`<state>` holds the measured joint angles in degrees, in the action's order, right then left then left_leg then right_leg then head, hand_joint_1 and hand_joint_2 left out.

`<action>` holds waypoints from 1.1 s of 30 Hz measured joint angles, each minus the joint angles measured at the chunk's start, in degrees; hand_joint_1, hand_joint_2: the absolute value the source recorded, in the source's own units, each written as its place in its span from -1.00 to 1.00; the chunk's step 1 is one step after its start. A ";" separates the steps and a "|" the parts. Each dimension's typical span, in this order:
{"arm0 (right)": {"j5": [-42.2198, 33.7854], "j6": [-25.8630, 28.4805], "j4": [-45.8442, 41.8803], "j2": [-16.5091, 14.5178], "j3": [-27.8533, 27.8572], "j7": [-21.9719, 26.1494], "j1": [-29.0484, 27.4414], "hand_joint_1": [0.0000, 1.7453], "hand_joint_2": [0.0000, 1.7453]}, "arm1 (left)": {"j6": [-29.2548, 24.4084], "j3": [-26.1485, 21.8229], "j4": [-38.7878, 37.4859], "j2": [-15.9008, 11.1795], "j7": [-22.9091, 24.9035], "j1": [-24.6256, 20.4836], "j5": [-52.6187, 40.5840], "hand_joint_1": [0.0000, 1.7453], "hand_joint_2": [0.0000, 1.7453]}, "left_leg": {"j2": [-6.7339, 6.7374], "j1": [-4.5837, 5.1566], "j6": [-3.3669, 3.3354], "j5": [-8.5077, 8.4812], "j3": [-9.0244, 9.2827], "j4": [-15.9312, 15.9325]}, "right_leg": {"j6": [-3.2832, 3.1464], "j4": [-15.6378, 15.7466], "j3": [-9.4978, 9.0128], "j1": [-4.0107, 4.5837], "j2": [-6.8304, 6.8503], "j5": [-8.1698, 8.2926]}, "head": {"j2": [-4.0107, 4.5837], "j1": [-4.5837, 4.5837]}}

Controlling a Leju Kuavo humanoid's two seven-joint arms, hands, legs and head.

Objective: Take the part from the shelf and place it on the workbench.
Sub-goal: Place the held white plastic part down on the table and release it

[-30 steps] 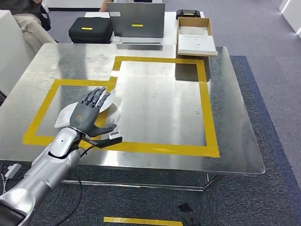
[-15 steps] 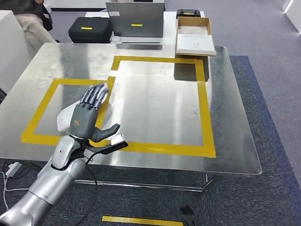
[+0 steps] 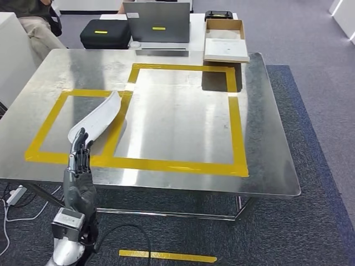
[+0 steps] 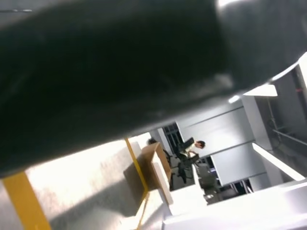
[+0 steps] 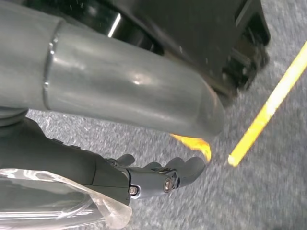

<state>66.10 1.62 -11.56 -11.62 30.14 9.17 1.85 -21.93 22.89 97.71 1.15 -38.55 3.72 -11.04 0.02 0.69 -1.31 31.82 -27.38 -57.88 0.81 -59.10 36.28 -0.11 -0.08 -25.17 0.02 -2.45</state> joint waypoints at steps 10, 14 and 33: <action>1.64 -0.57 0.06 1.60 -2.33 -2.46 -0.07 -1.00 -1.00 | 4.27 0.76 2.99 1.47 -1.58 6.96 3.22 -1.00 -1.00 | 0.32 -0.33 -1.20 -6.12 -6.22 1.21 | 2.16 -12.57 0.24 -0.47 0.05 -8.06 | 0.01 0.26; 1.67 -1.19 0.06 1.74 -2.71 -5.04 0.42 -1.00 -1.00 | 5.95 3.12 2.89 1.67 -1.08 7.61 4.50 -1.00 -1.00 | 0.29 -0.16 -0.20 -7.71 -8.23 0.09 | 1.60 2.44 -10.55 -0.40 -0.04 -7.02 | 0.01 0.25; -0.68 -2.12 0.13 1.77 -2.54 -8.04 1.50 -1.00 -1.00 | 5.71 15.97 -6.62 -0.62 1.79 5.42 9.34 -1.00 -1.00 | 0.17 -0.60 -0.12 -1.73 0.04 1.96 | 1.04 1.54 -1.62 -0.22 0.48 -0.74 | 0.01 -0.03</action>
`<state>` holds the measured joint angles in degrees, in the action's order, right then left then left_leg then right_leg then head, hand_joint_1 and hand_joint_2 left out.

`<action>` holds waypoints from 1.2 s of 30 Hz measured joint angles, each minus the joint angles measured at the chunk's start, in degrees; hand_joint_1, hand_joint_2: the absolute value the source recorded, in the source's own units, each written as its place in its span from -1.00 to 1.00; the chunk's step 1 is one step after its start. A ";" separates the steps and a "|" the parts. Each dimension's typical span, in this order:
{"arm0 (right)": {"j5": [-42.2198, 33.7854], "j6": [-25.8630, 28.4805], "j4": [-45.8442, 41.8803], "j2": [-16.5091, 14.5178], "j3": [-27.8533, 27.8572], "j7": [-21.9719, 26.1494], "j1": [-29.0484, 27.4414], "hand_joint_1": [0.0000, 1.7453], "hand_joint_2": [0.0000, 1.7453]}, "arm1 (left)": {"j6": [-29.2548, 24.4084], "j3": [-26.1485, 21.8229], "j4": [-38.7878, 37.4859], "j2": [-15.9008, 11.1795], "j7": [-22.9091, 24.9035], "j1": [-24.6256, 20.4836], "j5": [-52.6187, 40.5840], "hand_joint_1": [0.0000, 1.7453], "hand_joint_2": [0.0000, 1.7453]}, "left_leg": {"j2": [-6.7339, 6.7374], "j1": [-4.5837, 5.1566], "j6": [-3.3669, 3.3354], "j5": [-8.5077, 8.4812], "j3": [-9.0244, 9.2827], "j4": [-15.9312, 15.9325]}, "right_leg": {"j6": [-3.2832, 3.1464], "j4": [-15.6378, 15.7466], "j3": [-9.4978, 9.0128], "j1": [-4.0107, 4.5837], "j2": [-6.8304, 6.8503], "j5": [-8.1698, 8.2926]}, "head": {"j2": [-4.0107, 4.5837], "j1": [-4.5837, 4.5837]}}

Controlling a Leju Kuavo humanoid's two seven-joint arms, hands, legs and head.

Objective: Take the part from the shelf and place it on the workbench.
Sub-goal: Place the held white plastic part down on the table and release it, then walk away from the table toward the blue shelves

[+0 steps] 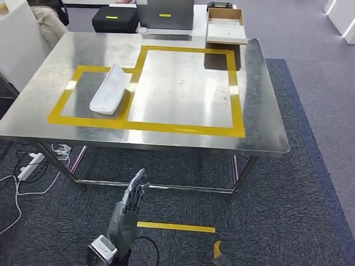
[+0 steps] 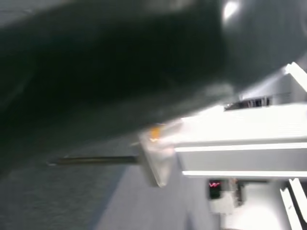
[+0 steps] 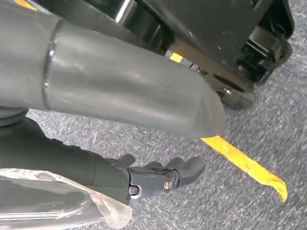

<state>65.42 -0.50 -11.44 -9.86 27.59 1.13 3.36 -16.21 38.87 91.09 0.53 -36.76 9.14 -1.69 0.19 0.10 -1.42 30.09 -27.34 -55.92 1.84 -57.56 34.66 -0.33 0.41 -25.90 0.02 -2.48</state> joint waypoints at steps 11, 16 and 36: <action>-4.07 0.66 0.10 -0.03 3.41 -0.43 -1.11 -1.00 -1.00 | -14.05 -12.66 -16.29 -1.91 15.34 4.88 0.09 -1.00 -1.00 | 0.53 0.50 -0.31 -6.34 -8.08 -1.23 | 0.24 -0.67 -9.17 -0.17 -0.34 -6.04 | -0.01 0.47; -3.32 0.61 0.25 -0.37 4.29 -0.60 -1.85 -1.00 -1.00 | -8.56 -32.74 -48.38 0.72 17.71 -1.35 -3.87 -1.00 -1.00 | 0.40 0.14 1.47 -5.69 -8.93 -2.68 | -2.00 3.45 -10.07 0.09 -0.38 -6.05 | 0.00 0.37; -4.07 -1.78 0.60 -1.09 5.80 -2.11 -1.72 -1.00 -1.00 | 3.88 -33.55 -79.36 4.75 34.72 -8.18 -20.41 -1.00 -1.00 | 0.31 0.07 -0.99 -3.55 -4.99 -0.57 | 0.32 -14.77 3.31 0.08 -0.19 -11.24 | 0.00 0.50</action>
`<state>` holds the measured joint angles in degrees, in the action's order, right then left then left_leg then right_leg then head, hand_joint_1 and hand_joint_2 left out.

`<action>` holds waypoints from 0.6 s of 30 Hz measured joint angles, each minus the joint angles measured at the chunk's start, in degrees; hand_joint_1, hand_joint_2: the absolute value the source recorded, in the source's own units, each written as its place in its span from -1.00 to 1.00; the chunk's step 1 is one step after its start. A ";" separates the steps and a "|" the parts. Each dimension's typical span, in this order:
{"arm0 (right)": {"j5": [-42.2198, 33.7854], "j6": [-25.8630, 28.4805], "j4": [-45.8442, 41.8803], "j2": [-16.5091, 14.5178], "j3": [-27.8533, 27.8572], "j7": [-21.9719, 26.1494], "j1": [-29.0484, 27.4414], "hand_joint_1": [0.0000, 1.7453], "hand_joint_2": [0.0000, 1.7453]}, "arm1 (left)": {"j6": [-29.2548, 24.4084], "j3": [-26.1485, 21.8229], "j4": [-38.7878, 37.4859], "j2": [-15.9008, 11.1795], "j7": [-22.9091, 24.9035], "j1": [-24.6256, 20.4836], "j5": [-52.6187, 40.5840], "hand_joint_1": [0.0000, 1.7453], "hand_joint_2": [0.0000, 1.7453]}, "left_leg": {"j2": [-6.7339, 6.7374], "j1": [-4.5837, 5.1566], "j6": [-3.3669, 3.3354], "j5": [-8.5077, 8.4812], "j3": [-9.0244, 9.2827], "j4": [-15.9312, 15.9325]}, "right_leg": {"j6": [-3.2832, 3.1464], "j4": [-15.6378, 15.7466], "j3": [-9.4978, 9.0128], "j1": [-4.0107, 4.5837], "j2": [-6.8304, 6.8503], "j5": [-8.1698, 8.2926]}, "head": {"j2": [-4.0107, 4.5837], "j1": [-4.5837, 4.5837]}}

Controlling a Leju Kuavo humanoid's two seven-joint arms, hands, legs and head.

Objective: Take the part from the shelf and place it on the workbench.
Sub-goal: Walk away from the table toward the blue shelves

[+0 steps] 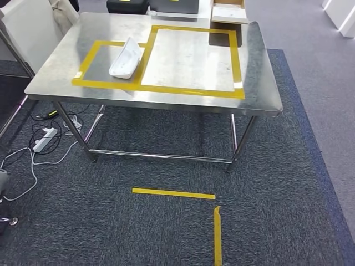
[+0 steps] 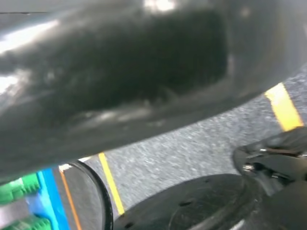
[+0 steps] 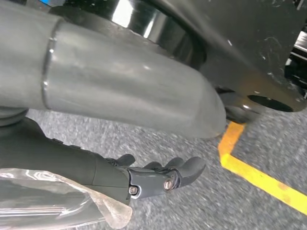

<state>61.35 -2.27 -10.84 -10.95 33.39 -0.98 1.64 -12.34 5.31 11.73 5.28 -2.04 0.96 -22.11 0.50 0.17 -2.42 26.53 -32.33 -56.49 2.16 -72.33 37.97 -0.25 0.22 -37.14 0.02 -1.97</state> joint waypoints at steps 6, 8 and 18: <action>0.04 -0.16 -0.01 0.00 0.07 -0.01 0.55 -1.00 -1.00 | 0.36 1.53 -0.58 -0.13 0.20 -0.65 -0.19 -1.00 -1.00 | 0.01 0.66 0.74 -3.84 -4.19 -0.68 | -1.00 15.72 -14.50 0.35 -0.05 4.18 | -0.01 -0.05; 0.25 -0.18 0.01 0.00 0.08 0.11 0.65 -1.00 -1.00 | 0.75 1.76 -0.73 -0.21 0.54 -0.73 -0.12 -1.00 -1.00 | -0.06 0.64 1.36 -4.90 -4.46 -0.61 | -1.60 19.11 -16.04 0.57 -0.01 3.22 | -0.01 -0.06; 2.12 -0.01 0.07 -0.04 0.01 0.45 0.01 -1.00 -1.00 | 1.24 1.85 -1.33 -0.53 3.29 -0.46 -0.08 -1.00 -1.00 | 0.03 -0.71 3.95 3.50 -3.56 -12.03 | -3.13 18.09 -12.23 0.29 4.13 6.16 | 0.00 -0.63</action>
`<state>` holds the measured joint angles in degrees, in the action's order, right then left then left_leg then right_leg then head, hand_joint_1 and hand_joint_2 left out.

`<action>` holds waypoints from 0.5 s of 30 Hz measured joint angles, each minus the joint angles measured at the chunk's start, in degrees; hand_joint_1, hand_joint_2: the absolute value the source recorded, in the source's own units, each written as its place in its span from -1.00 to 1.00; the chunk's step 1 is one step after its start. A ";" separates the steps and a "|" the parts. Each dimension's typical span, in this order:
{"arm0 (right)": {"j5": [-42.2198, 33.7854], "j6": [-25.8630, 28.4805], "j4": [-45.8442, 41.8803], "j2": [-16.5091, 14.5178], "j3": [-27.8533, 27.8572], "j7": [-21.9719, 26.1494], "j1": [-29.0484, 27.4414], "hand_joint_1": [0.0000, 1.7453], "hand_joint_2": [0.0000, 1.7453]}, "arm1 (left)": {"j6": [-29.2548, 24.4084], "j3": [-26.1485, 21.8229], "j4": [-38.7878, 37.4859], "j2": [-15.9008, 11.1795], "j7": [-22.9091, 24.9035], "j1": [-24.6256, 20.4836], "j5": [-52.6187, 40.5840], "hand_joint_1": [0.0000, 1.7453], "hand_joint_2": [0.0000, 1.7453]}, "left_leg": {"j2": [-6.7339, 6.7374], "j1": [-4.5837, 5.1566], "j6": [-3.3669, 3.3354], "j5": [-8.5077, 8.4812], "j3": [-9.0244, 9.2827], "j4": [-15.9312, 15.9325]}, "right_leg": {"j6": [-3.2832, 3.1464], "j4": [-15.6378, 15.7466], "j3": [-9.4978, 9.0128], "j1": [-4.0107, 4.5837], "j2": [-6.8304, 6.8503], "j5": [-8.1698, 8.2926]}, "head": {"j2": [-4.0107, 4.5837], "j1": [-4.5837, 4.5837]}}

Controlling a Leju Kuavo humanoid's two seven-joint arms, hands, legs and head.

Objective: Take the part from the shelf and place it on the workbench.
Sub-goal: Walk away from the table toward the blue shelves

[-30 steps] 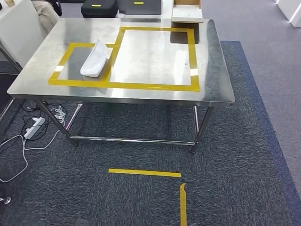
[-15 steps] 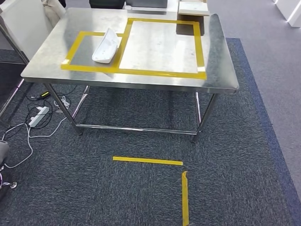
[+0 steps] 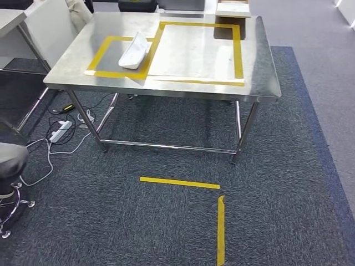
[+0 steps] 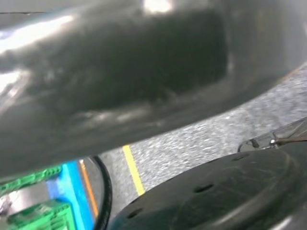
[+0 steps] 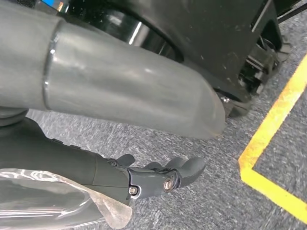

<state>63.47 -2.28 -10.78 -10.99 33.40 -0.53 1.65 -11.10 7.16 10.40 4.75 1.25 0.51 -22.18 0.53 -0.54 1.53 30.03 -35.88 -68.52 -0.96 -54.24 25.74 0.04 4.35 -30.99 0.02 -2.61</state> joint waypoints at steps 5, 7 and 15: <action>0.16 -0.04 0.00 0.02 -0.13 0.65 -0.03 -1.00 -1.00 | -1.54 0.01 -0.08 -0.18 -0.93 0.00 -0.12 -1.00 -1.00 | 2.66 0.87 -1.97 -2.16 6.23 11.56 | 1.20 -0.78 0.34 0.38 2.54 0.21 | 0.00 0.16; 0.31 -0.36 0.00 0.08 -0.15 0.87 0.09 -1.00 -1.00 | -2.33 0.02 -0.15 -0.39 -1.80 0.04 -0.31 -1.00 -1.00 | 1.85 0.68 -2.74 -2.49 5.91 12.14 | 1.82 -1.16 0.91 0.31 1.71 -0.49 | 0.00 0.20; 0.93 -1.02 0.00 0.54 -0.20 0.97 -0.37 -1.00 -1.00 | -3.64 0.34 -0.17 -0.80 -1.91 -1.52 -1.39 -1.00 -1.00 | -3.46 0.64 -3.87 -3.53 4.70 12.06 | 2.44 -13.89 7.84 -0.27 -4.72 -3.31 | 0.00 0.57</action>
<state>64.40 -3.30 -10.78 -10.45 33.19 0.44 1.28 -14.74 7.51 10.23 3.95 -0.66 -1.02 -23.58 -2.94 0.10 -2.34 26.50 -31.19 -56.46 1.48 -68.13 33.58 -0.24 -0.37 -34.30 0.02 -2.04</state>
